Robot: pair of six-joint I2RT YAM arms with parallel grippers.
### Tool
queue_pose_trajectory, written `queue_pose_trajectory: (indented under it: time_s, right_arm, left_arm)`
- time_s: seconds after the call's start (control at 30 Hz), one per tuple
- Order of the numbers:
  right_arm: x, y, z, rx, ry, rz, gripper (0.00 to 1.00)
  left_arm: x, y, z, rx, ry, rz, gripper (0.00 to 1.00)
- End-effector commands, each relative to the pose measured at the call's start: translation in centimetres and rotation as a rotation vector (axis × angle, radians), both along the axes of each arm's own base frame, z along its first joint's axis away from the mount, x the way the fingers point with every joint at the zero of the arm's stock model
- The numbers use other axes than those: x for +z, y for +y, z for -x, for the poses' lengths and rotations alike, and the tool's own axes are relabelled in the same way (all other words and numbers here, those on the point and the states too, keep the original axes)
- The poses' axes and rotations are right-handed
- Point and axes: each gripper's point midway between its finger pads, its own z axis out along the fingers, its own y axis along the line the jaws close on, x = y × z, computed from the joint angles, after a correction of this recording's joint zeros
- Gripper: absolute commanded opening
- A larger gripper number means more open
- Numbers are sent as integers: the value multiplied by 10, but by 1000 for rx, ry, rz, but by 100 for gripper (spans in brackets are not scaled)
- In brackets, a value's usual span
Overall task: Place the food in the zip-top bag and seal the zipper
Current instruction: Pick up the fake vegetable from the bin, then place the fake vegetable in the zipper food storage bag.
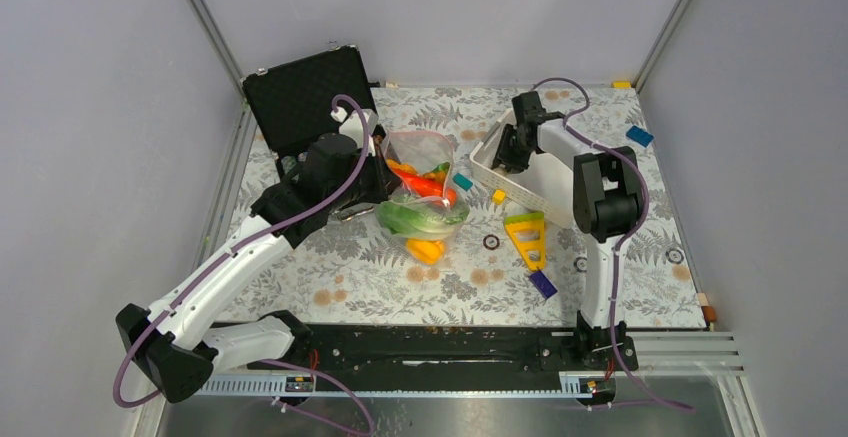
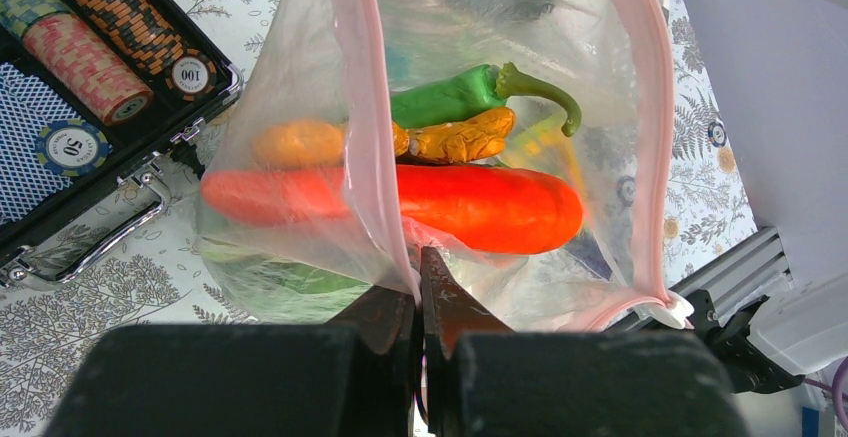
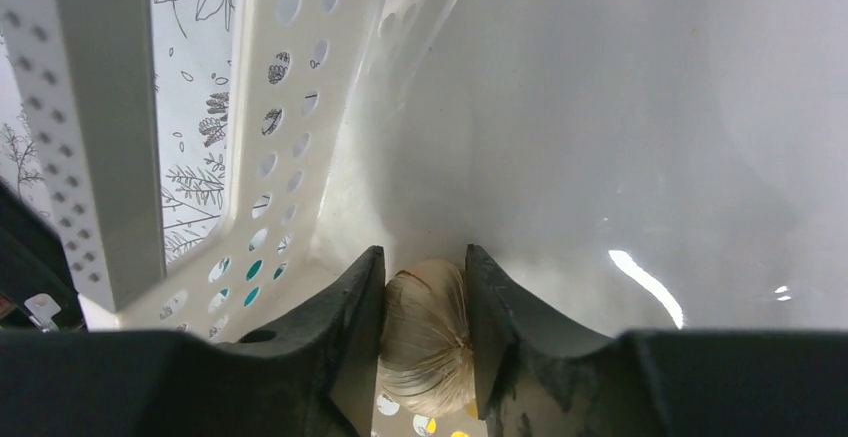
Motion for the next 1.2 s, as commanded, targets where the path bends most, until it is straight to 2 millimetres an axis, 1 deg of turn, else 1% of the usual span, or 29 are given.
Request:
queue_pose_trajectory:
  time_s: [0.0,0.07,0.17,0.4,0.47,0.53,0.63,0.67,0.73,0.77,0.8,0.83,0.87,0.97,1.07,1.17]
  right_arm:
    - [27,-3,-5,5,-92,24,34]
    - [34,-4,-6,11,-115,30,29]
    - [48,-8,-6,15,-155,47,25]
    - [96,-22,-1,11,-268,93,24]
    - [112,-24,3,15,-302,92,24]
    - [130,-30,8,9,-343,110,23]
    - [155,-33,19,16,-401,106,23]
    - [162,-32,25,22,-419,90,23]
    - [183,-16,38,75,-468,-11,23]
    - [200,-7,46,99,-507,-72,23]
    - [207,1,51,121,-523,-121,22]
    - [220,9,59,152,-554,-165,22]
    - [236,16,67,182,-593,-197,23]
    - [268,36,88,263,-665,-269,23]
    - [302,62,113,359,-740,-357,23]
    - [334,82,136,442,-832,-389,23]
  left_arm:
    - [19,-3,-7,-1,-59,36,1]
    - [19,-3,-7,-1,-58,35,1]
    - [20,-3,-6,-1,-60,37,1]
    - [21,-3,-6,0,-61,42,1]
    - [22,-3,-6,0,-62,44,1]
    - [23,-3,-6,1,-63,46,1]
    - [23,-3,-6,2,-61,49,1]
    - [23,-6,-3,-17,-54,58,1]
    - [24,-8,-3,-26,-53,66,1]
    - [24,-9,-2,-31,-52,70,1]
    - [24,-10,-2,-37,-52,73,1]
    - [24,-11,-1,-41,-52,77,1]
    - [24,-12,-1,-43,-52,78,1]
    - [25,-12,0,-48,-54,82,1]
    - [26,-11,1,-50,-58,85,1]
    - [27,-10,2,-49,-64,87,1]
